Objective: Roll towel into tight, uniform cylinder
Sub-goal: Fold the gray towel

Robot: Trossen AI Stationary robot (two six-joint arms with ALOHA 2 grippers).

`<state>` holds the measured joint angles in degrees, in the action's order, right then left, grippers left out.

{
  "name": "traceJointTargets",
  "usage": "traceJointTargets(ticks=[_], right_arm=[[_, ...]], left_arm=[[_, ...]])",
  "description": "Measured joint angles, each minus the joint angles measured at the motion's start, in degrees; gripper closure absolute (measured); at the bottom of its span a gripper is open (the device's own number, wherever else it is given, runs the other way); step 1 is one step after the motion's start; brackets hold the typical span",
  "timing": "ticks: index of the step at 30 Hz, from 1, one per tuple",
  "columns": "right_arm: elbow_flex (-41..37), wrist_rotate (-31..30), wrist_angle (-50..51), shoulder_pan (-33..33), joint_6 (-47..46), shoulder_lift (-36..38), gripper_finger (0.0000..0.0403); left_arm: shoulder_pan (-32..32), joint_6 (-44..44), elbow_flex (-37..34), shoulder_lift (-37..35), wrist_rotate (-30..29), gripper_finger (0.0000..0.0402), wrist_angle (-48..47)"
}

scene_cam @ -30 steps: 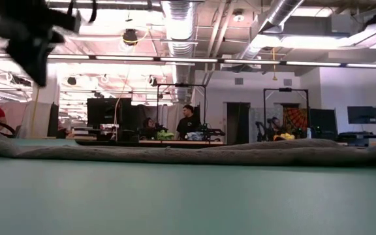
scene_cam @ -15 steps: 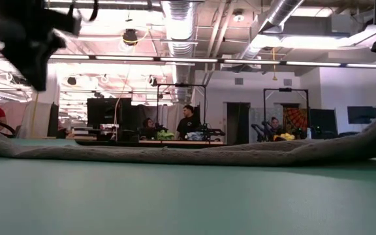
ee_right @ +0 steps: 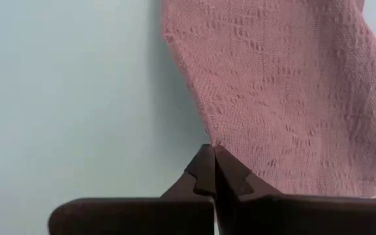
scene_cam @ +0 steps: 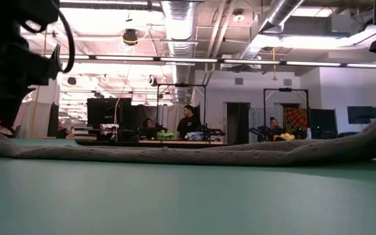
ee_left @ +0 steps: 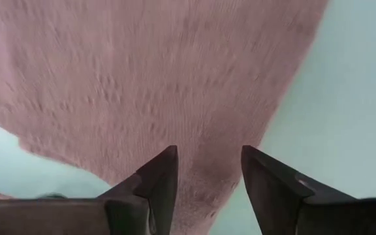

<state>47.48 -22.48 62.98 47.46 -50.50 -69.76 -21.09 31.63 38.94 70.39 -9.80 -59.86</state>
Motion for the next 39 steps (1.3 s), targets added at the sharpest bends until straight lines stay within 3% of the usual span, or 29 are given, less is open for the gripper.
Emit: traceJointTargets(ticks=[11,15,19,24,31,39], right_arm=[[0.00,0.00,-0.08,0.00,-0.42,0.02,0.0392],[0.00,-0.01,-0.20,0.00,-0.44,0.02,0.0392],[0.00,-0.02,-0.20,0.00,-0.44,0.02,0.0391],[0.00,-0.38,0.93,0.00,1.05,0.27,0.0391],[4.89,-4.52,12.56,-0.11,1.11,6.13,0.0392],[9.79,-14.33,16.93,-3.02,9.44,15.24,0.0392]], left_arm=[[3.64,-2.35,-2.85,0.02,1.68,0.0254,1.06],[4.94,-3.92,-2.85,0.02,3.50,0.0298,1.04],[6.20,-4.41,-2.85,0.02,5.82,0.0379,0.94],[7.16,-3.71,-2.32,0.02,4.56,0.0400,-0.01],[9.03,-8.26,8.83,0.00,-5.28,0.0401,-12.16],[18.15,-16.12,26.72,-0.32,-27.54,0.0401,-27.88]])
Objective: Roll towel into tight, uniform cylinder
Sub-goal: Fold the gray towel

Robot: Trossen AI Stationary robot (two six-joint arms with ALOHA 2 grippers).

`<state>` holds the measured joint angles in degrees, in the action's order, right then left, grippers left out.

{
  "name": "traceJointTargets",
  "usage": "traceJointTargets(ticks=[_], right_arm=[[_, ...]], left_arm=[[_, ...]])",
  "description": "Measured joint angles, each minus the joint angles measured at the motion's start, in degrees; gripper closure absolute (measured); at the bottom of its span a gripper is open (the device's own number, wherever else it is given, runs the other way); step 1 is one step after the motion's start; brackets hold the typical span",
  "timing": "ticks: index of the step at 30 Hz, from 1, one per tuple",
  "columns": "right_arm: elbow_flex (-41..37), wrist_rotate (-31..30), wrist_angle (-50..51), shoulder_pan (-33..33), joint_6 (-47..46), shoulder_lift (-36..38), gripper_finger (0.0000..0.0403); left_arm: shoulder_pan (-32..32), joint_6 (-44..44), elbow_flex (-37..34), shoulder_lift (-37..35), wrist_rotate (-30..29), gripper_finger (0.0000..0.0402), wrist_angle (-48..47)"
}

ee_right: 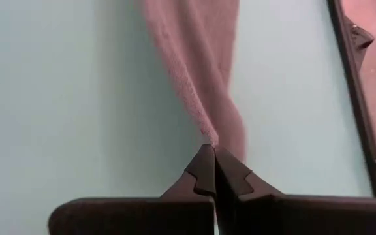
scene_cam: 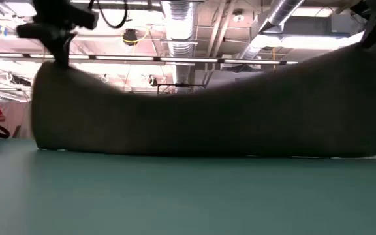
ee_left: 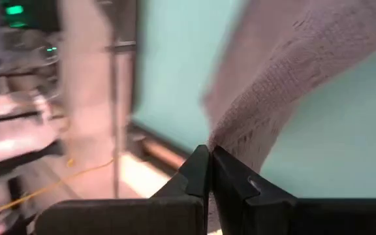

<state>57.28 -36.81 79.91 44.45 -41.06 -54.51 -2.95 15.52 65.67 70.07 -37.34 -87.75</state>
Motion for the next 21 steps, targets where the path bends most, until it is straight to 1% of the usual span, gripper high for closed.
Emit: traceJointTargets(ticks=[2,6,8,10,13,15,18,21], right_arm=[[0.00,0.00,0.96,-1.13,2.02,1.63,0.0392],[-0.01,-0.24,4.04,-3.06,4.18,4.56,0.0392],[-0.02,-2.07,5.27,-3.94,4.62,6.27,0.0392],[-0.02,-3.91,5.24,-5.08,6.17,8.16,0.0392],[-0.02,-6.98,4.95,-7.43,11.29,10.04,0.0392],[-0.02,-9.27,4.95,-9.24,16.15,10.49,0.0392],[0.59,-12.46,5.02,-11.72,22.44,10.81,0.0392],[2.93,-12.81,4.59,-13.37,26.26,9.79,0.0392]], left_arm=[[4.01,-2.94,3.33,-0.70,-2.81,0.0401,-1.35],[13.05,-10.31,8.25,-2.75,-7.35,0.0401,-0.73],[17.76,-14.24,10.26,-3.72,-8.83,0.0401,0.64],[22.45,-18.85,12.10,-4.48,-9.24,0.0401,4.11],[28.27,-25.64,14.42,-4.99,-7.45,0.0402,11.40],[30.91,-29.27,16.14,-4.96,-5.43,0.0401,16.96],[33.00,-33.12,18.31,-4.97,-2.45,0.0401,23.42],[33.25,-33.36,20.77,-4.93,0.01,0.0401,25.09]])
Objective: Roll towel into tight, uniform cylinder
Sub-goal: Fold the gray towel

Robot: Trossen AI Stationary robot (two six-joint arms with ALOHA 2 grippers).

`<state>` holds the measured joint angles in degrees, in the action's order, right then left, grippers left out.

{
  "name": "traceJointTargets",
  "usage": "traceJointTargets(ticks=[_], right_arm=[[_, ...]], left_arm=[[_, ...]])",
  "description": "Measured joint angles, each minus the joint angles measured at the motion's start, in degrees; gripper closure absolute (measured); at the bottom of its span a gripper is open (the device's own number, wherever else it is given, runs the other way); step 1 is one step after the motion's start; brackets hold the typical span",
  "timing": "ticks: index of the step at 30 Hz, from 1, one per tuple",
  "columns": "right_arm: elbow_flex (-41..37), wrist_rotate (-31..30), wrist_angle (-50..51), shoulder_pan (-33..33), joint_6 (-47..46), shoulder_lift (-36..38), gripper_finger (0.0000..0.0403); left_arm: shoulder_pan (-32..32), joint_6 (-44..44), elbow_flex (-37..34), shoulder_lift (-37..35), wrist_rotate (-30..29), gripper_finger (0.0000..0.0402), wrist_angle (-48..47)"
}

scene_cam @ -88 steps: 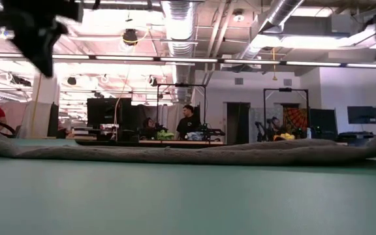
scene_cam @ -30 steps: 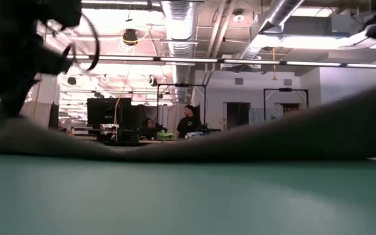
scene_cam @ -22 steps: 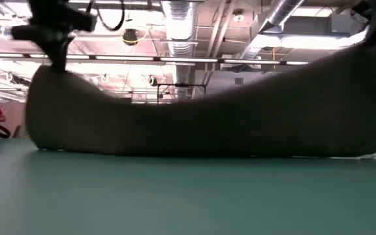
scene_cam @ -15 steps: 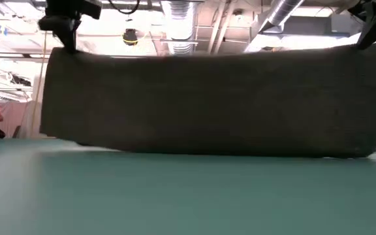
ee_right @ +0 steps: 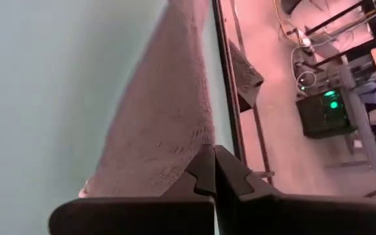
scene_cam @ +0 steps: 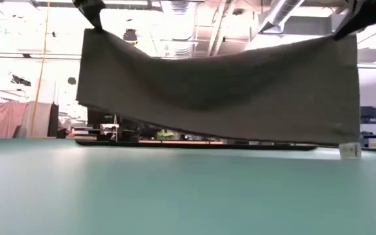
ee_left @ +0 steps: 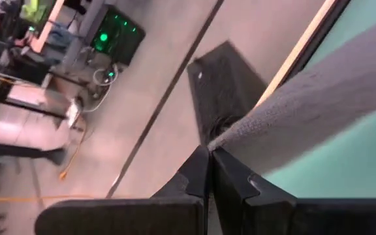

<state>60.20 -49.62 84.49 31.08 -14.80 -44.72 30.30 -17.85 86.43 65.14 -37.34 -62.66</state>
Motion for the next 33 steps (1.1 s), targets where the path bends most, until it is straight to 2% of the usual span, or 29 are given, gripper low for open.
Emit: traceJointTargets(ticks=[2,3,7,10,14,17,20,26,33], right_arm=[[1.51,1.20,-1.21,-0.02,0.07,-1.00,0.0392],[1.83,3.63,-2.05,0.22,-0.09,-1.29,0.0392],[-0.67,18.98,-7.82,2.44,-2.46,-3.73,0.0392],[-5.67,27.35,-12.92,6.17,-9.73,-7.20,0.0392],[-14.24,34.74,-25.22,13.65,-18.02,-14.19,0.0392],[-17.82,36.87,-34.61,19.06,-22.75,-19.98,0.0392],[-18.34,37.50,-37.46,23.77,-30.45,-25.24,0.0392],[-18.34,37.88,-36.19,31.21,-46.14,-31.74,0.0392],[-18.34,40.15,-37.18,34.47,-52.39,-35.26,0.0392]], left_arm=[[-0.08,2.77,0.61,-0.62,2.78,0.0401,-0.64],[-0.13,3.98,0.55,-0.87,4.98,0.0401,-2.51],[-1.93,11.29,-3.59,-2.48,11.37,0.0401,-13.10],[-6.82,17.36,-11.16,-4.15,17.20,0.0401,-16.06],[-16.35,21.32,-23.66,-4.91,23.79,0.0401,-12.77],[-23.14,21.90,-31.13,-3.94,27.45,0.0401,-8.93],[-28.53,23.79,-34.87,-1.62,29.54,0.0401,-7.52],[-36.59,28.07,-35.69,3.73,31.91,0.0401,-8.84],[-43.07,28.58,-35.69,11.24,37.26,0.0401,-8.66]])
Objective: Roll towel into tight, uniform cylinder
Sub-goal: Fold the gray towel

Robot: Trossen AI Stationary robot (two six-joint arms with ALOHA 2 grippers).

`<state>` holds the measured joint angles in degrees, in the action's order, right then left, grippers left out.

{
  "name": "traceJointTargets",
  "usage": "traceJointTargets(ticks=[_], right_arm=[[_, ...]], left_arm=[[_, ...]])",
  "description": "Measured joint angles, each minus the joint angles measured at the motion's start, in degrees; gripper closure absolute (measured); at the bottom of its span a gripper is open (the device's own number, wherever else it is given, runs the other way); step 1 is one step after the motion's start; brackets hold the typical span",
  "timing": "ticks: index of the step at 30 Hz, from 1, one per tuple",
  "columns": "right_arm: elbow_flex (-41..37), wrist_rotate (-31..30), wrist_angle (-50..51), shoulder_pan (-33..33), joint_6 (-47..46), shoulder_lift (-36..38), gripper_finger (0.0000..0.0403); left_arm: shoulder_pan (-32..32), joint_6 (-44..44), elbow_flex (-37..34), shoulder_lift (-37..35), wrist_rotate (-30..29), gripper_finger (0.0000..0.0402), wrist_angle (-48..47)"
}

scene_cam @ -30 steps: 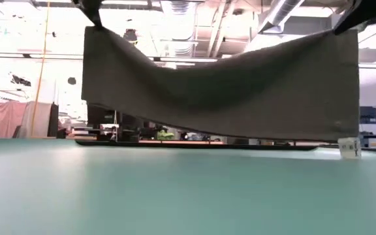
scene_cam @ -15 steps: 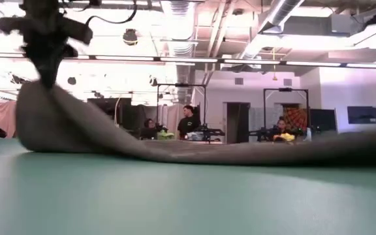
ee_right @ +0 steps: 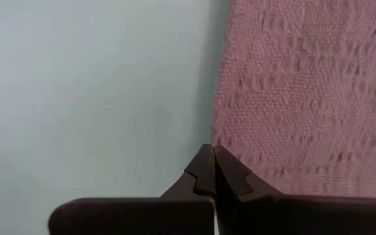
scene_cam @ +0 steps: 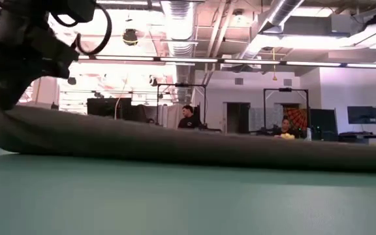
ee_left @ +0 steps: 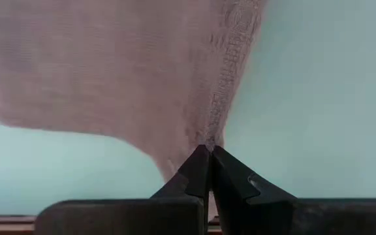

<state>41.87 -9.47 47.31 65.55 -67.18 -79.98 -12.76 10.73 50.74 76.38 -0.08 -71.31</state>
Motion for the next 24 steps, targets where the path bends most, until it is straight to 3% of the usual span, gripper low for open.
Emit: traceJointTargets(ticks=[9,16,24], right_arm=[[0.02,0.17,-5.00,0.17,4.15,0.62,0.0386],[0.04,2.07,-8.34,-0.75,2.49,0.62,0.0370],[0.04,8.15,-8.77,-3.82,1.06,3.81,0.0335]], left_arm=[[-5.36,3.59,0.00,11.15,9.92,0.0401,0.82],[-5.54,11.52,0.06,14.87,8.77,0.0378,-1.61],[-4.66,12.21,3.24,9.33,5.25,0.0321,-6.71]])
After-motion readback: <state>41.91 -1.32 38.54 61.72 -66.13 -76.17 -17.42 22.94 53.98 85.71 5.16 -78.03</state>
